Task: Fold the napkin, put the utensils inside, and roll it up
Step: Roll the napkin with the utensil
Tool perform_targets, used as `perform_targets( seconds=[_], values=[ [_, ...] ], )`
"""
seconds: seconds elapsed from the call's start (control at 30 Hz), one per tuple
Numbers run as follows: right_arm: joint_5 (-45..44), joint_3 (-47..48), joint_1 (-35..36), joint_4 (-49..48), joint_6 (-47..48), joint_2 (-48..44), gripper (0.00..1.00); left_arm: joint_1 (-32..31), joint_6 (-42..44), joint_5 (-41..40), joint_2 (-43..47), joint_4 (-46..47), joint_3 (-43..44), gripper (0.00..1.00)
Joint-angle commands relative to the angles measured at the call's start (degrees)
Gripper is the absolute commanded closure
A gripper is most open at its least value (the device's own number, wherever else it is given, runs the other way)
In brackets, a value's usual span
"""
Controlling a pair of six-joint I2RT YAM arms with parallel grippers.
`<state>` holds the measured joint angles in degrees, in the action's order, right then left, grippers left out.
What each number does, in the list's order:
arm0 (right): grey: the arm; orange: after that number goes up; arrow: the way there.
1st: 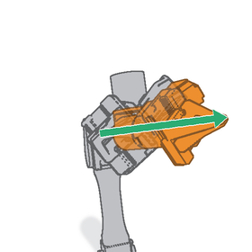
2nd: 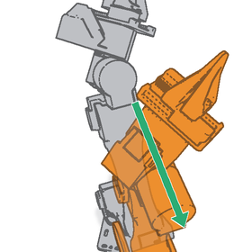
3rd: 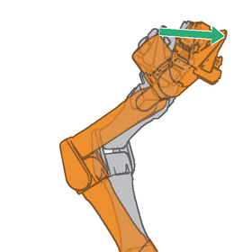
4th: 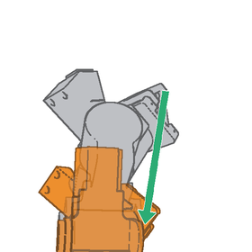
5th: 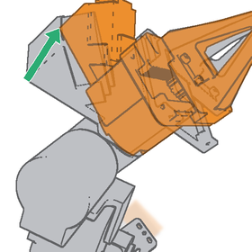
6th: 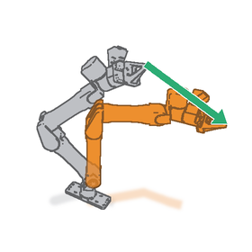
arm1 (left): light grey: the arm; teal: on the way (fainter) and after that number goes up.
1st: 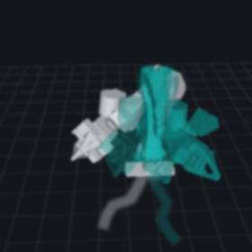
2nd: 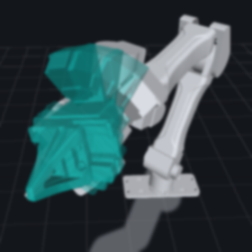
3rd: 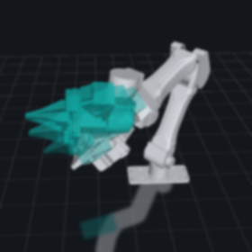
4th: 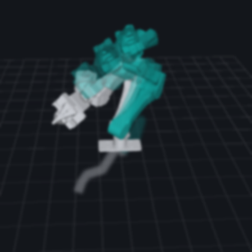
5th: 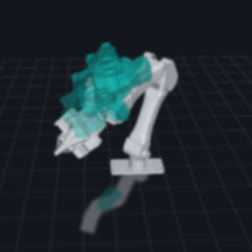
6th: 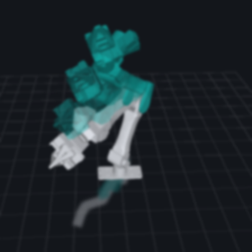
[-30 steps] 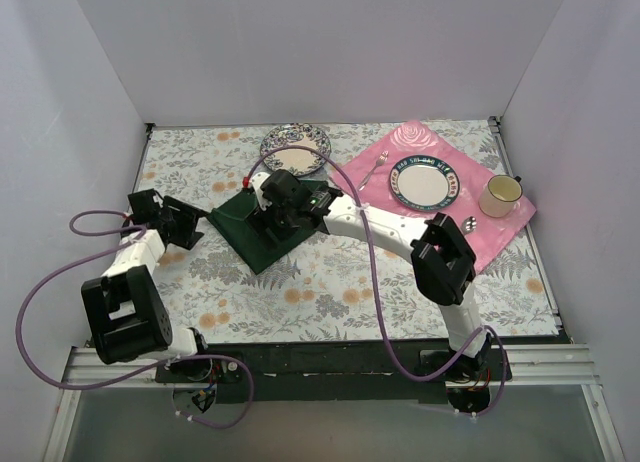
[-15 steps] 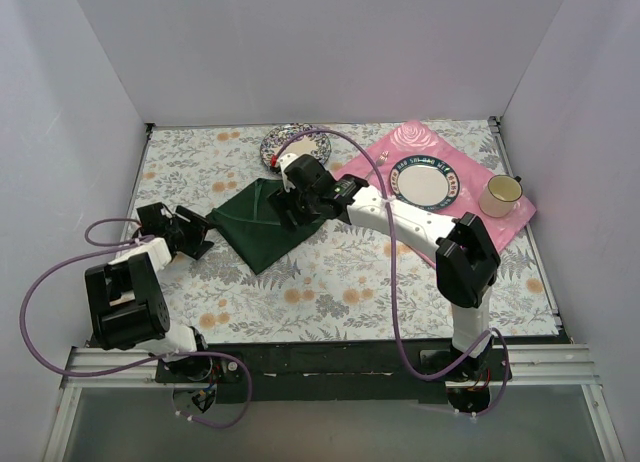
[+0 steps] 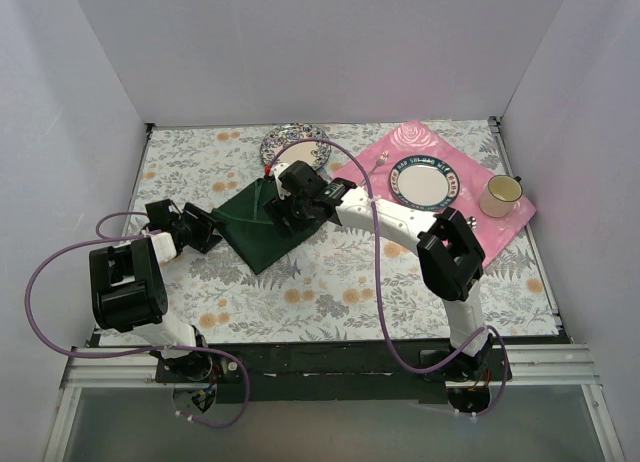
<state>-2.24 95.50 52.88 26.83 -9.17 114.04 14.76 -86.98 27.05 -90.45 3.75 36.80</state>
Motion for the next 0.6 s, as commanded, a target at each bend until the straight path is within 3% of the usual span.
perform_targets(
  seconds=[0.0, 0.2, 0.33, 0.57],
  values=[
    [2.0, 2.9, 0.0, -3.4, -0.1, 1.5, 0.20, -0.3, 2.4, -3.1, 0.4, -3.0, 0.2, 0.47],
    [0.1, 2.3, 2.2, -6.6, 3.0, 2.5, 0.18, -0.3, 3.2, -4.1, -0.1, -3.4, 1.1, 0.54],
    [-1.9, 4.0, 4.2, -7.0, 5.4, 4.3, 0.14, -0.4, 3.6, -4.5, -0.7, -5.6, 2.0, 0.70],
    [-2.8, 10.4, 7.0, -5.5, 7.8, 10.2, 0.11, -0.4, 3.5, -4.7, -0.2, -6.8, 2.7, 0.77]
  ],
)
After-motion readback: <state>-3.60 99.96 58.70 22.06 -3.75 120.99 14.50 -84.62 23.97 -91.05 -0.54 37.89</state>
